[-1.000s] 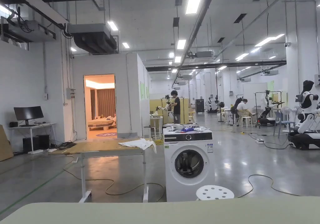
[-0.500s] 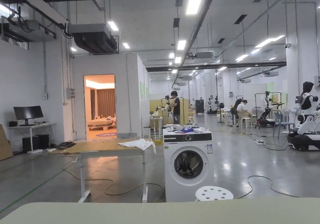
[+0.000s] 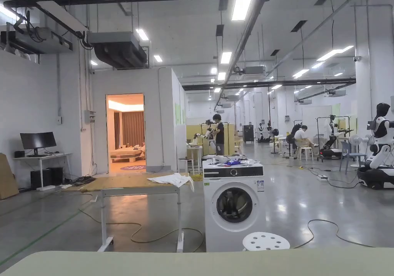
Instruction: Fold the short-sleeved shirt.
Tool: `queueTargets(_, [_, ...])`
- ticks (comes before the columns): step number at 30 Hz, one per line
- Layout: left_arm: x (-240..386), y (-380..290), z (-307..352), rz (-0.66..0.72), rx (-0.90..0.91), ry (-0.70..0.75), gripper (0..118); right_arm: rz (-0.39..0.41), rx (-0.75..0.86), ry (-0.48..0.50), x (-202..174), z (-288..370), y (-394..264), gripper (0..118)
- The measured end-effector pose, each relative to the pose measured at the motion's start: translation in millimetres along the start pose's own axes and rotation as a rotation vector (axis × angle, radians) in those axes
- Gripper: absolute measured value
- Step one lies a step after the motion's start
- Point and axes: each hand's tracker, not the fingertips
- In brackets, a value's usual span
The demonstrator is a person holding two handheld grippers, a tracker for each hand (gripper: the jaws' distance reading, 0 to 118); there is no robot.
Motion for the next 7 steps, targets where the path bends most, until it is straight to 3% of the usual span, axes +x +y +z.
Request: queueTargets(7, [1.5, -1.0, -1.2, 0.008, -0.010, -0.006, 118, -0.016, 0.054, -0.046, 7.0, 0.3, -4.3, 118])
